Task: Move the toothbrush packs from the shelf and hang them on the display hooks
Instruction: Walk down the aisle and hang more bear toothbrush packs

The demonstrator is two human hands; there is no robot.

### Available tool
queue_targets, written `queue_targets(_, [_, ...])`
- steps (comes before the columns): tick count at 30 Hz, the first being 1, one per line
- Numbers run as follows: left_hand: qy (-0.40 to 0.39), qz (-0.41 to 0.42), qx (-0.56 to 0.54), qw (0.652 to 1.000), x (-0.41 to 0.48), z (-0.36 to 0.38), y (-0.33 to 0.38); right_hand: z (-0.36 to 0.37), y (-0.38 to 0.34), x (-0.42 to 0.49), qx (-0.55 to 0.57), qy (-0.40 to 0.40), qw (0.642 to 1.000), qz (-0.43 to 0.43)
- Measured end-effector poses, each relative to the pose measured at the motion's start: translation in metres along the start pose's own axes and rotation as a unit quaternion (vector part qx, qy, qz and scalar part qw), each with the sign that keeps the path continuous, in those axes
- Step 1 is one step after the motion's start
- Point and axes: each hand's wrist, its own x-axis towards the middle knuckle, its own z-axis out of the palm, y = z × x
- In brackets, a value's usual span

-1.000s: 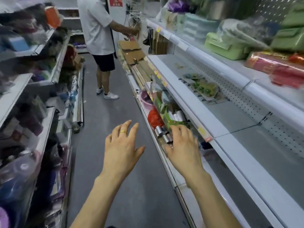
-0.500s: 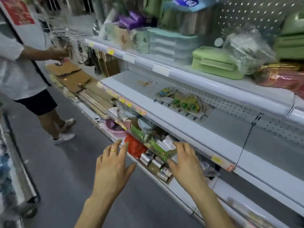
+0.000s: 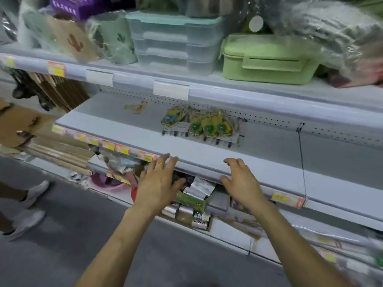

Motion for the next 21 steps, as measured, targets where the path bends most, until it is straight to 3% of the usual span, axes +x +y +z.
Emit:
queue_targets(6, [-0.064, 0.078, -0.007, 0.995, 0.099, 0.020, -0.028, 0.012, 0.012, 0.088, 0.048, 0.028, 0.993, 0.107])
queue_targets(11, [-0.053, 0.111, 0.005, 0.992, 0.168, 0.034, -0.031, 0.019, 0.029, 0.172, 0.046, 0.143, 0.977, 0.149])
queue_targets(21, [-0.072, 0.126, 0.004, 0.989, 0.170, 0.066, -0.040, 0.022, 0.045, 0.261, 0.031, 0.055, 0.989, 0.137])
